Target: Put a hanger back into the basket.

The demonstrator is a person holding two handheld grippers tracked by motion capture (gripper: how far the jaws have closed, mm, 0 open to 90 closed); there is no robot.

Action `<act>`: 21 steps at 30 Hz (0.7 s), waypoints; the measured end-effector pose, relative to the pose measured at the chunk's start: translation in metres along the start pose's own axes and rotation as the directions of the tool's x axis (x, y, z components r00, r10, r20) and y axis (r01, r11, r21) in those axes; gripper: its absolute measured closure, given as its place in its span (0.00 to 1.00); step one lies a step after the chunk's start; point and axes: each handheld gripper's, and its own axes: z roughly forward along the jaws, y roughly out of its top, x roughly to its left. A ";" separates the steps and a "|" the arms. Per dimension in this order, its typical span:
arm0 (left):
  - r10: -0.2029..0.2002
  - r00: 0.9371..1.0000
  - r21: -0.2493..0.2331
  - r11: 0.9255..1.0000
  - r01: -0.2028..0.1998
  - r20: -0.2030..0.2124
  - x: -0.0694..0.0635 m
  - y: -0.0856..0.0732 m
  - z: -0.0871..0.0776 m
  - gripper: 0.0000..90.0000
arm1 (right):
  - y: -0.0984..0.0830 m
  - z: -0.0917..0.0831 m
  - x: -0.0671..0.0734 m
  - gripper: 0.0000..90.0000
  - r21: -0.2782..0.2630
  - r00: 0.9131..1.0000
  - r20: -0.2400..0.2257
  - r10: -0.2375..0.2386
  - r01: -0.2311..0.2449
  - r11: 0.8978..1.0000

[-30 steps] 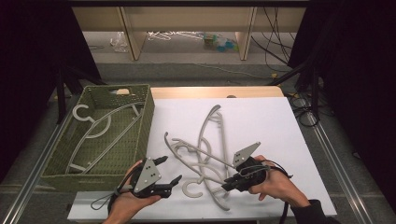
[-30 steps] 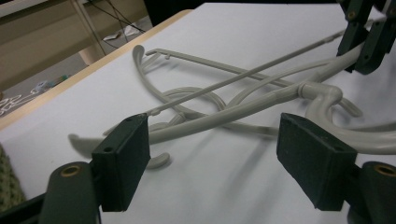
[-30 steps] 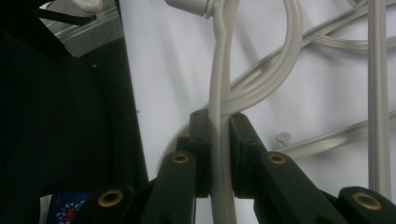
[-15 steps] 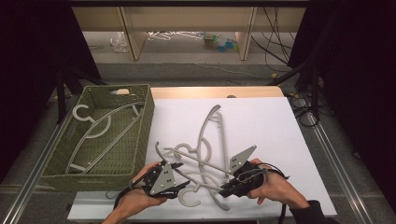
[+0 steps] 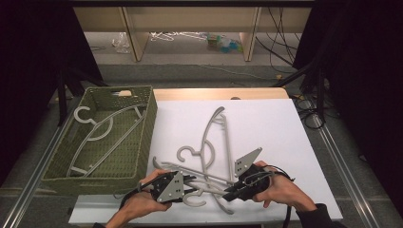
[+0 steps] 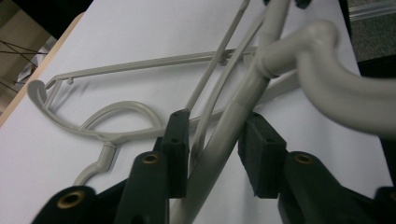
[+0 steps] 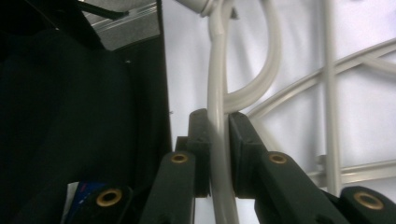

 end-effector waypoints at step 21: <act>-0.083 0.997 0.042 0.996 0.083 0.000 0.009 0.032 -0.022 0.86 | 0.012 -0.031 -0.001 0.52 -0.179 0.969 0.245 0.032 0.012 0.984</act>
